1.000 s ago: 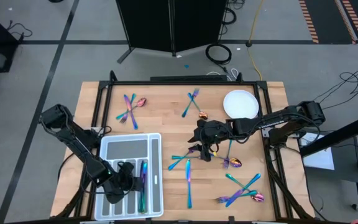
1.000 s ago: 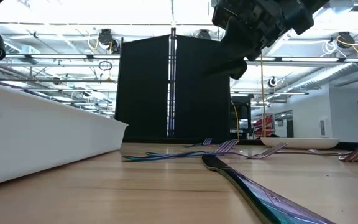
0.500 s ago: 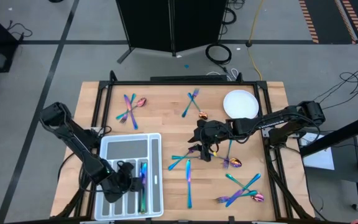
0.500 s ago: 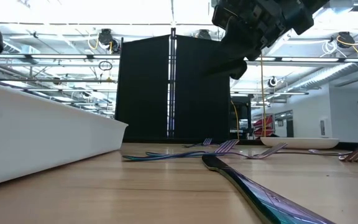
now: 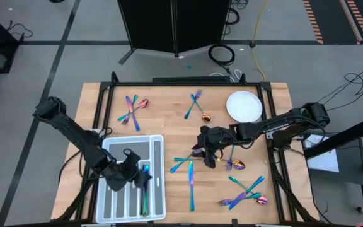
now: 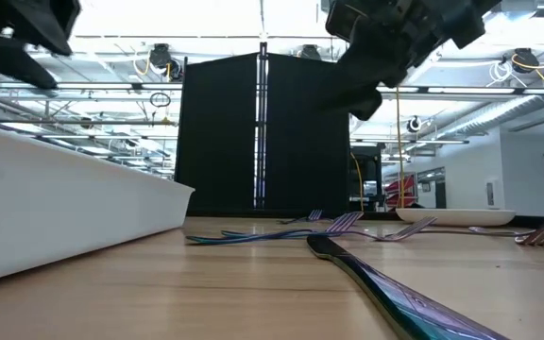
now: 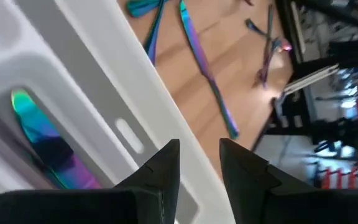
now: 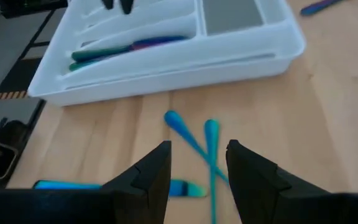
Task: Sort silverware
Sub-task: Put the bottom left iridescent knife into the cutlery tray
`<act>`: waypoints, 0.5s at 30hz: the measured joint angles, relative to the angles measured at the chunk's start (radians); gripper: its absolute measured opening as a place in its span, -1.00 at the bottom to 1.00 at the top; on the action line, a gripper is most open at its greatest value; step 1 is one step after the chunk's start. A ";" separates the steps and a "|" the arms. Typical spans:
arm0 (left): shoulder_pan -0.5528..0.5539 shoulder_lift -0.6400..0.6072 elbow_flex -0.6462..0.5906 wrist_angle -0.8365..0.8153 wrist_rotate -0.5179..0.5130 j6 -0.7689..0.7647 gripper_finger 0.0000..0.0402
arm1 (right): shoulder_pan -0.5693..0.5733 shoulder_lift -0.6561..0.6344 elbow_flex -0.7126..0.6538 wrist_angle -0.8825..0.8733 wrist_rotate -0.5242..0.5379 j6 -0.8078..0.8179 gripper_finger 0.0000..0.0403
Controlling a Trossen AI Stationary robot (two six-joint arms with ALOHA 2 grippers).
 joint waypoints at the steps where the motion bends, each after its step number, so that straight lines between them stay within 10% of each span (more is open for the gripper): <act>1: 0.016 0.003 0.000 0.001 0.013 0.040 -0.44 | 0.011 0.000 0.000 -0.016 -0.001 0.015 -0.31; 15: 0.248 0.015 0.000 0.491 -0.042 0.872 -0.44 | 0.160 0.000 0.000 -0.196 -0.074 0.104 -0.31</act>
